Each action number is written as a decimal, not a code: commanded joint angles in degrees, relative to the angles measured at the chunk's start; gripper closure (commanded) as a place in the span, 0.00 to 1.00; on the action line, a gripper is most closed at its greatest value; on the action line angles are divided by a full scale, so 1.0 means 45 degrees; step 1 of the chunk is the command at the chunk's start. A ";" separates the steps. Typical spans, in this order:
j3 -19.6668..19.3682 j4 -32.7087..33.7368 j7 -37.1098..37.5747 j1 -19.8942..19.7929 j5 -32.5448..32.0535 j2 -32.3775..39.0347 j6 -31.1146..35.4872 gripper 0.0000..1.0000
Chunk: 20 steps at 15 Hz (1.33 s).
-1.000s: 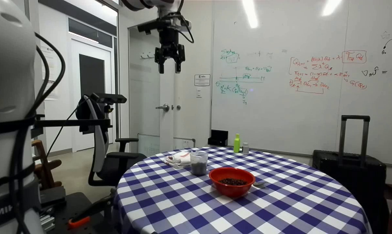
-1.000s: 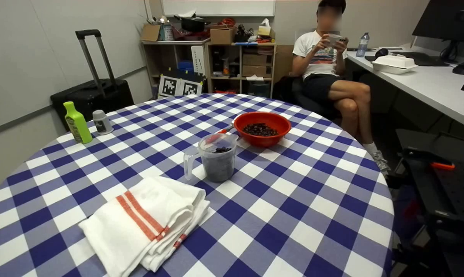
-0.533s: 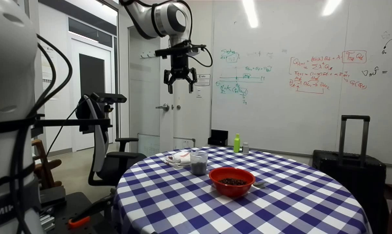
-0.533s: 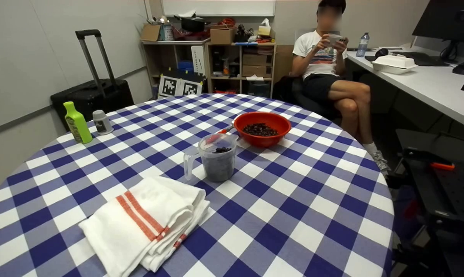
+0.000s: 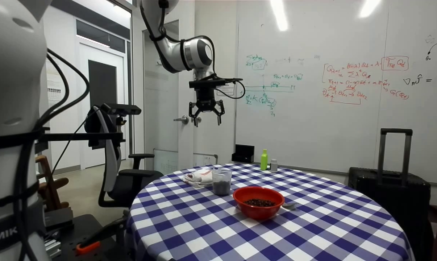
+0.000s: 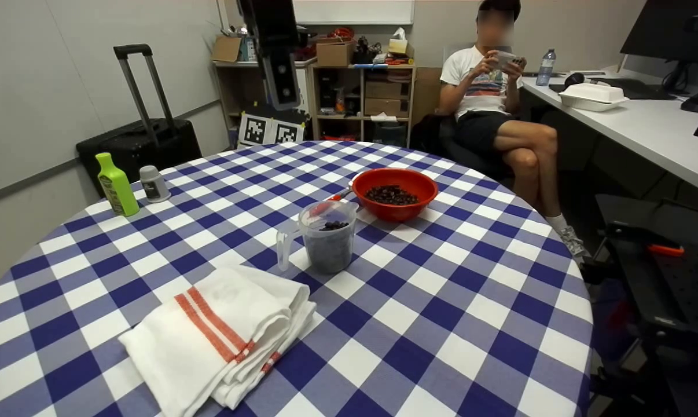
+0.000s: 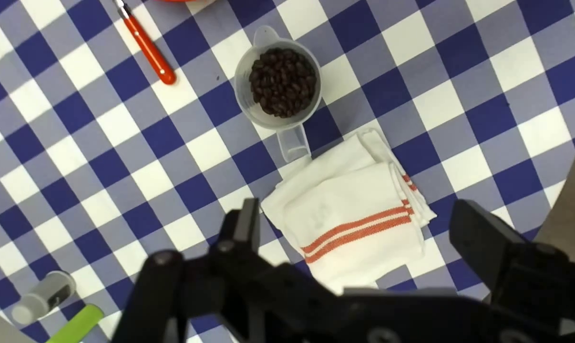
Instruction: Pick up the cup from the table, pour some of its contents in the bowl and put the cup back on the table.
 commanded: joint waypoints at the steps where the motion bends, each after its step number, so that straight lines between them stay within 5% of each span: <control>1: -0.0089 0.1617 -0.1396 0.0316 -0.0524 0.1737 -0.0047 0.00; 9: -0.0382 0.3419 -0.3157 0.0010 -0.0482 0.4098 0.0048 0.00; 20: -0.0331 0.3169 -0.3825 -0.0455 -0.0161 0.5042 0.0091 0.00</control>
